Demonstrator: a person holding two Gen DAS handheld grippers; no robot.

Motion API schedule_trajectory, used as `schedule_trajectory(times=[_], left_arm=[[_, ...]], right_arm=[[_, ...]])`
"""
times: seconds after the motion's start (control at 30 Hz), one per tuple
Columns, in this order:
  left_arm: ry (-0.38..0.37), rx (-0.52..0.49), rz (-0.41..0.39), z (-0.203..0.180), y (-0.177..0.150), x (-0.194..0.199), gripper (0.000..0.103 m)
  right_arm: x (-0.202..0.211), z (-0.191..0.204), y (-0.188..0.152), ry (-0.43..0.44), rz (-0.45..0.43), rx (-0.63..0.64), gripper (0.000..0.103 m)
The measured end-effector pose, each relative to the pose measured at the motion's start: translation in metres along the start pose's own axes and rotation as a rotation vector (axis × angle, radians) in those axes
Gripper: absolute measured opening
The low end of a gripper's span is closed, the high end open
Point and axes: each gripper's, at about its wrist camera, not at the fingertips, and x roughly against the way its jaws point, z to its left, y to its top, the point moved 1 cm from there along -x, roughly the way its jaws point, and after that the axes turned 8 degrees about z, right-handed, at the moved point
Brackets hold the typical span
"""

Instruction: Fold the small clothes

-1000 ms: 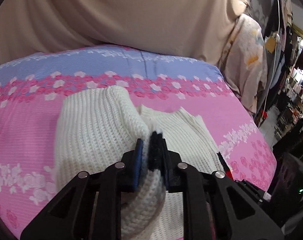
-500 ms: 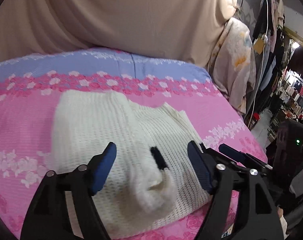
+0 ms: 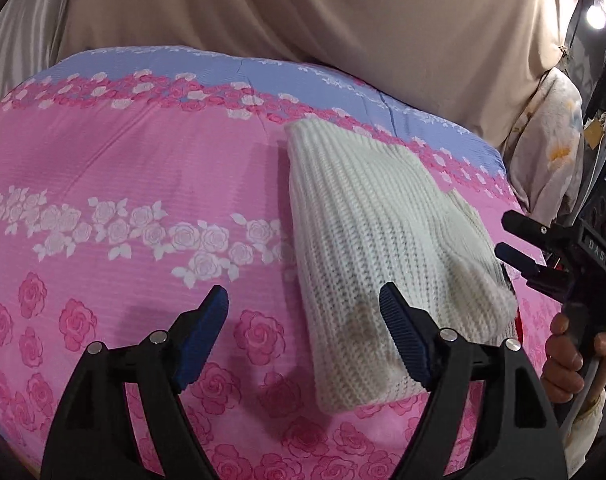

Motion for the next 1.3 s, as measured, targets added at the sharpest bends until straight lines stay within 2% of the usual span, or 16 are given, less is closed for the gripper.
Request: schedule_trajectory(times=[0.1,0.2,0.23,0.3,0.37,0.47,0.57,0.77,0.83,0.97,1.07,1.13,1.17,1.23,1.27,1.3], left_arm=[[-0.002,-0.028,0.02,-0.01,-0.004,-0.009,0.076],[-0.003,-0.046,0.037,-0.017,-0.006,-0.016,0.076],[-0.007,-0.048,0.038,-0.019,-0.006,-0.016,0.076],[-0.012,-0.047,0.025,-0.021,-0.005,-0.012,0.076],[-0.011,-0.053,-0.003,-0.022,-0.001,-0.002,0.076],[-0.021,-0.065,-0.04,-0.027,0.003,0.011,0.076],[-0.047,-0.082,-0.045,-0.035,0.007,0.012,0.076],[-0.109,-0.115,0.038,-0.06,0.006,-0.019,0.076],[-0.131,-0.131,0.049,-0.068,0.006,-0.023,0.076],[-0.135,-0.183,0.036,-0.089,0.011,-0.024,0.076],[-0.114,-0.191,0.034,-0.097,0.014,-0.032,0.076],[-0.081,-0.191,0.038,-0.099,0.015,-0.042,0.076],[-0.064,-0.19,0.047,-0.099,0.014,-0.049,0.077],[-0.044,-0.19,0.08,-0.098,0.012,-0.064,0.077],[-0.043,-0.191,0.095,-0.098,0.01,-0.072,0.078],[-0.039,-0.19,0.105,-0.098,0.008,-0.076,0.08]], right_arm=[[-0.029,0.01,0.001,0.052,0.083,0.007,0.079],[-0.063,0.018,-0.001,-0.004,0.161,0.025,0.08],[-0.069,0.02,-0.002,-0.019,0.168,0.033,0.075],[-0.063,0.029,0.0,-0.033,0.13,0.073,0.025],[-0.035,0.037,0.004,0.049,0.05,0.099,0.022],[0.03,0.045,0.004,0.091,-0.129,0.168,0.021],[0.072,0.028,-0.005,0.011,-0.24,0.191,0.022],[0.031,-0.07,-0.037,-0.249,-0.087,-0.003,0.022],[0.034,-0.078,-0.043,-0.205,-0.117,-0.011,0.022],[0.04,-0.06,-0.034,-0.22,-0.129,0.03,0.023],[0.06,-0.033,-0.024,-0.147,-0.192,0.103,0.023],[0.066,-0.03,-0.019,-0.15,-0.212,0.132,0.024],[0.061,-0.035,-0.018,-0.179,-0.199,0.135,0.024],[0.031,-0.063,-0.016,-0.275,-0.097,0.094,0.025],[0.02,-0.078,-0.02,-0.279,-0.053,0.062,0.026],[0.024,-0.087,-0.023,-0.22,-0.089,0.023,0.027]])
